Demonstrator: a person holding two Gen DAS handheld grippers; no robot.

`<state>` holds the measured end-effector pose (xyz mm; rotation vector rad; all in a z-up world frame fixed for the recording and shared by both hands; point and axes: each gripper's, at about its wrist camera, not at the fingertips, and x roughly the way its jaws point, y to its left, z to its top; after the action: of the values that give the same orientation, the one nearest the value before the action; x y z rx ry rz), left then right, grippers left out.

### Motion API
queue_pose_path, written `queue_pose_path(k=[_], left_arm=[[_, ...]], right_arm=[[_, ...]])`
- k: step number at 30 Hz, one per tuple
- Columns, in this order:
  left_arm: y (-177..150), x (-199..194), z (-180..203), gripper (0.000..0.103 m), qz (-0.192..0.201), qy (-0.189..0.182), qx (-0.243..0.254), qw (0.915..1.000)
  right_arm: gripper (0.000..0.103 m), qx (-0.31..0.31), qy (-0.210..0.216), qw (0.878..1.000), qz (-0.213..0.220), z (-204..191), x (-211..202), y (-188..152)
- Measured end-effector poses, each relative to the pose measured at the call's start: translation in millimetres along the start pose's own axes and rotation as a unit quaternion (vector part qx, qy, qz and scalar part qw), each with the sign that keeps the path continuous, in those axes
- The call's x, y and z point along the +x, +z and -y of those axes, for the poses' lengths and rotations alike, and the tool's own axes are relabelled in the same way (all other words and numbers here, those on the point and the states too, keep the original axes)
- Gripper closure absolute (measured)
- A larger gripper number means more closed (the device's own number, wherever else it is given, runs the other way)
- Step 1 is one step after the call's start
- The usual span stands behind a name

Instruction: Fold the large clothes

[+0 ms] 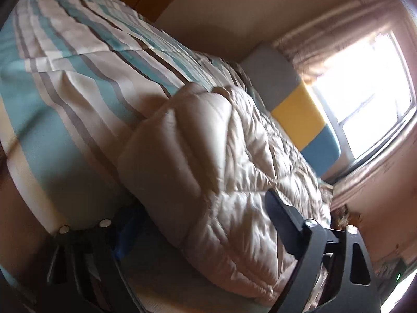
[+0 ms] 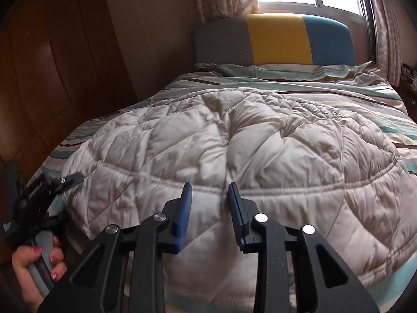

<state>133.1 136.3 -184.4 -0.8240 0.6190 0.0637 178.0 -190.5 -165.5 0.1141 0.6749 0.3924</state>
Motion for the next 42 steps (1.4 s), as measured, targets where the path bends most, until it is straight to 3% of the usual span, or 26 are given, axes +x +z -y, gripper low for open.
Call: queue_pose_path(k=[3, 7, 9, 11, 13, 16, 20, 25, 28, 30, 32, 33, 38, 40, 42], left_arm=[[-1.7, 5.5, 2.4, 0.022, 0.0, -0.001, 0.004, 1.0], [-1.5, 7.4, -3.6, 0.026, 0.018, -0.021, -0.049, 0.9984], [-3.8, 11.9, -0.4, 0.026, 0.02, -0.022, -0.052, 0.9982], [-5.1, 18.9, 3.9, 0.034, 0.014, -0.01, -0.04, 0.999], [-1.7, 23.2, -0.1, 0.055, 0.009, -0.018, -0.061, 0.998], [3.9, 20.8, -9.0, 0.067, 0.008, -0.029, -0.103, 0.9942], [6.7, -0.3, 24.9, 0.074, 0.044, -0.027, -0.031, 0.9982], [3.0, -23.2, 72.1, 0.076, 0.085, -0.04, 0.055, 0.9941], [-3.5, -31.3, 102.0, 0.076, 0.107, -0.033, 0.129, 0.9853], [-7.5, -35.1, 121.0, 0.076, 0.119, -0.025, 0.177, 0.9767], [-6.6, -35.7, 134.1, 0.076, 0.124, -0.021, 0.201, 0.9715], [-8.9, -38.2, 137.6, 0.076, 0.127, -0.017, 0.211, 0.9691], [-17.9, -39.8, 167.8, 0.076, 0.144, -0.005, 0.272, 0.9515], [-23.1, -37.7, 177.7, 0.076, 0.152, -0.004, 0.298, 0.9424], [-29.4, -37.5, 186.1, 0.076, 0.16, -0.009, 0.33, 0.9303]], right_arm=[[0.075, -0.017, -0.012, 0.999, -0.025, -4.3, 14.7, -7.9], [0.075, -0.039, -0.028, 0.997, -0.063, -4.5, 37.6, -18.6], [0.075, -0.036, -0.028, 0.997, -0.067, -3.5, 38.7, -19.3], [0.075, -0.038, -0.029, 0.997, -0.065, -3.9, 37.6, -21.4], [0.075, -0.035, -0.026, 0.997, -0.065, -2.4, 37.3, -20.6], [0.075, -0.033, -0.025, 0.997, -0.064, -0.2, 37.2, -19.1], [0.075, -0.031, -0.028, 0.997, -0.063, 1.9, 36.3, -19.5], [0.075, -0.032, -0.038, 0.997, -0.062, -1.0, 34.8, -20.3], [0.073, -0.035, -0.042, 0.996, -0.063, -3.0, 30.2, -19.9], [0.066, -0.026, -0.034, 0.997, -0.06, 0.9, 23.0, -17.2], [0.051, -0.008, -0.034, 0.998, -0.045, 9.7, 9.9, -13.9], [0.049, -0.003, -0.042, 0.998, -0.035, 13.6, 2.5, -13.3], [0.048, 0.005, -0.132, 0.991, -0.008, 46.6, -30.6, -8.7], [0.041, 0.014, -0.171, 0.985, 0.001, 62.5, -40.9, -8.8], [0.04, 0.025, -0.197, 0.98, 0.006, 79.8, -50.3, -11.2]])
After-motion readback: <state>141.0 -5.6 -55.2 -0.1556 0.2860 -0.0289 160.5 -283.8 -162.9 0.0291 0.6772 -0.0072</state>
